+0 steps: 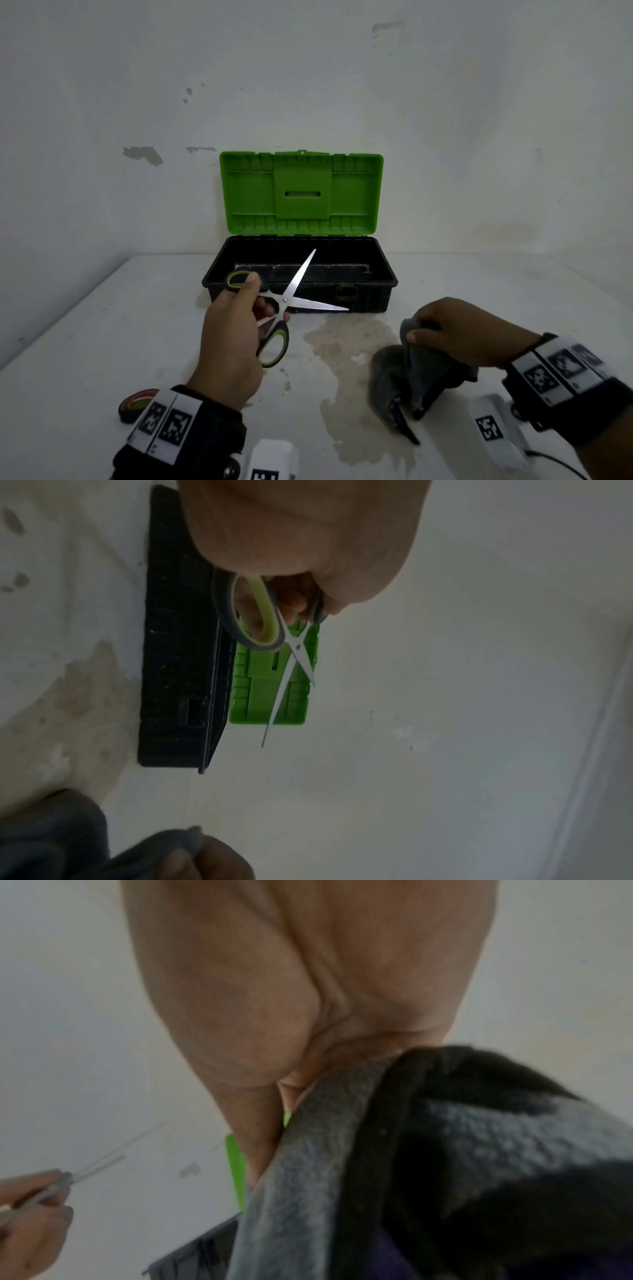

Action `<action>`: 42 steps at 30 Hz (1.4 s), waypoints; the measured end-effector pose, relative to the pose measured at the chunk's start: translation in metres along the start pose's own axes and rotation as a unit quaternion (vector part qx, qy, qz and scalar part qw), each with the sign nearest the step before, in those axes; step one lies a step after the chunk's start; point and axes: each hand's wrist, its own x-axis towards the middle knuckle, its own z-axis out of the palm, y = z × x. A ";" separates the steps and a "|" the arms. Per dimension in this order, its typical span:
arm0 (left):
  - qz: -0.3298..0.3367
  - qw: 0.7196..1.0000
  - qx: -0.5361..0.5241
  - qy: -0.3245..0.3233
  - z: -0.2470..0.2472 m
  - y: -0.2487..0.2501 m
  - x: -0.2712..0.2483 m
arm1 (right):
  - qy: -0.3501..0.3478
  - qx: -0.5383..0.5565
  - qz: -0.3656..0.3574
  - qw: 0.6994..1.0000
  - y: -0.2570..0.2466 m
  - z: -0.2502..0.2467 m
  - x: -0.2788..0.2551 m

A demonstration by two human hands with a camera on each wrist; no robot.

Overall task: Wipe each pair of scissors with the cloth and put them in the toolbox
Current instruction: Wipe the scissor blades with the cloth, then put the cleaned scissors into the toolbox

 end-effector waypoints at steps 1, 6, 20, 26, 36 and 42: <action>-0.008 1.000 -0.008 0.002 0.002 -0.001 0.000 | -0.033 -0.022 -0.002 0.999 0.001 0.001 0.005; -0.047 0.997 -0.056 0.002 0.009 -0.005 -0.001 | -0.086 -0.092 0.012 0.992 -0.006 0.011 0.025; -0.067 0.995 -0.066 -0.038 0.028 -0.016 -0.013 | 0.034 0.331 -0.062 0.941 -0.093 0.026 -0.004; -0.047 0.993 0.057 -0.093 0.007 -0.013 -0.013 | 0.083 0.503 -0.040 0.859 -0.101 0.040 -0.007; 0.075 0.875 0.406 -0.253 -0.022 0.034 0.002 | 0.057 0.491 -0.022 0.869 -0.091 0.032 -0.011; 0.119 0.912 0.343 -0.192 -0.013 0.016 0.005 | 0.074 0.542 0.000 0.837 -0.098 0.044 0.001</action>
